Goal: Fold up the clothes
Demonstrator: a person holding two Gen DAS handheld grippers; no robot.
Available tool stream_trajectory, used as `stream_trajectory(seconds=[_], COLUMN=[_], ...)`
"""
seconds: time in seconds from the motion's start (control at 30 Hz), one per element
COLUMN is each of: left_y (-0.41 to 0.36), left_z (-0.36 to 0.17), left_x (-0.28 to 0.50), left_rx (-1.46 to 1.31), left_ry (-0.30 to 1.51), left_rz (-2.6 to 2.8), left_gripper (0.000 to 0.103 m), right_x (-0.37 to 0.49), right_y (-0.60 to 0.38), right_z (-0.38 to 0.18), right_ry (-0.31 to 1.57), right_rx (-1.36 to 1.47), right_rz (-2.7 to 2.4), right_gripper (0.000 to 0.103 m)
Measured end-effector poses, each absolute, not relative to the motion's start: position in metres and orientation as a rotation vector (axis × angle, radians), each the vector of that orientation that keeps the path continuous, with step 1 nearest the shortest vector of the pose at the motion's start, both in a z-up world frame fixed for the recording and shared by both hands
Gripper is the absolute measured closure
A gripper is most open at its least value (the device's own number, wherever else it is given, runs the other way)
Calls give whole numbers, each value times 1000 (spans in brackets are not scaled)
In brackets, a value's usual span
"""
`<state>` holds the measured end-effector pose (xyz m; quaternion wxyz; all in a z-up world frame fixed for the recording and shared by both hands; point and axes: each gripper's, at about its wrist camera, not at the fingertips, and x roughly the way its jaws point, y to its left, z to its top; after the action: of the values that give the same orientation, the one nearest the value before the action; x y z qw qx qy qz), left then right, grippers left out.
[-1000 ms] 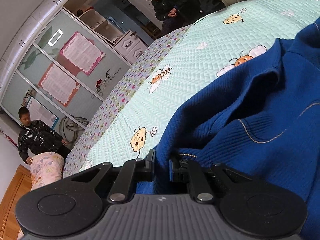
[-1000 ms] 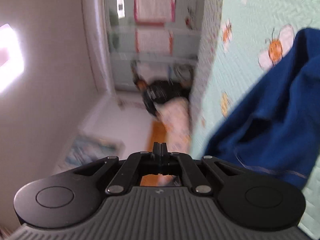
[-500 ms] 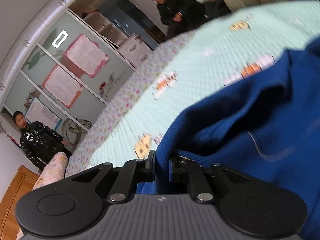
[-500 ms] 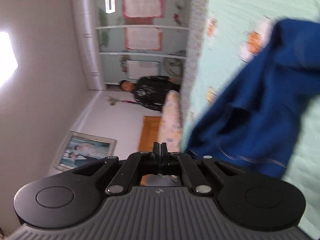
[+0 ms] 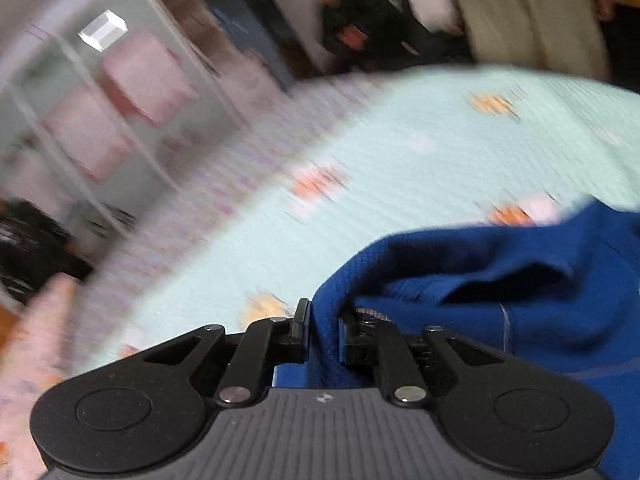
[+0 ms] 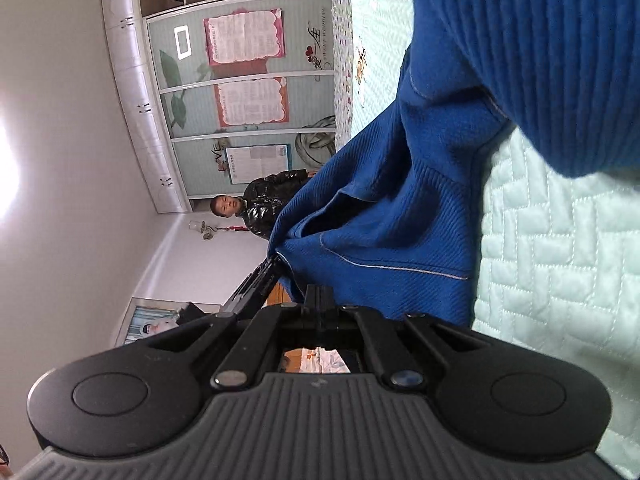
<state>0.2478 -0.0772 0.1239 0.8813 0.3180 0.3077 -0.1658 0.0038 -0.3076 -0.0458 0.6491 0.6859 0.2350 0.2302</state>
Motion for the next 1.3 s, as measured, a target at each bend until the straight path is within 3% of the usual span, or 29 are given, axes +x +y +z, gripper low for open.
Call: stream_trajectory(seconds=[0.13, 0.4, 0.63, 0.73, 0.77, 0.9, 1.03, 1.2, 1.23, 1.27, 1.3], left_y=[-81, -44, -40, -40, -38, -29, -48, -89, -96, -102, -106], left_z=[102, 118, 114, 115, 117, 137, 147, 127, 119, 111, 105], left_x=[257, 269, 270, 268, 266, 251, 247, 261, 264, 267, 270], left_rx=[755, 369, 310, 338, 341, 299, 349, 514, 564, 609, 631], left_ry=[717, 832, 870, 884, 890, 838, 786, 812, 825, 846, 871], left_rz=[-323, -453, -472, -435, -423, -451, -459, -433, -422, -421, -427], left_gripper=[89, 84, 78, 56, 42, 35, 22, 27, 39, 60, 72], right_x=[-3, -4, -4, -5, -5, -5, -4, -4, -4, -5, -5], right_y=[-307, -303, -300, -300, -301, -301, -298, -292, -292, -294, -295], right_z=[-56, -57, -55, -54, -55, -53, -55, -57, -57, -57, -58], right_ry=[544, 569, 578, 587, 587, 582, 591, 608, 606, 601, 596], right_rx=[1568, 1539, 1535, 1537, 1539, 1543, 1546, 1545, 1546, 1548, 1549], right_rz=[515, 518, 515, 507, 505, 501, 504, 510, 508, 504, 500], right_gripper=[102, 101, 99, 99, 99, 99, 99, 98, 98, 98, 98])
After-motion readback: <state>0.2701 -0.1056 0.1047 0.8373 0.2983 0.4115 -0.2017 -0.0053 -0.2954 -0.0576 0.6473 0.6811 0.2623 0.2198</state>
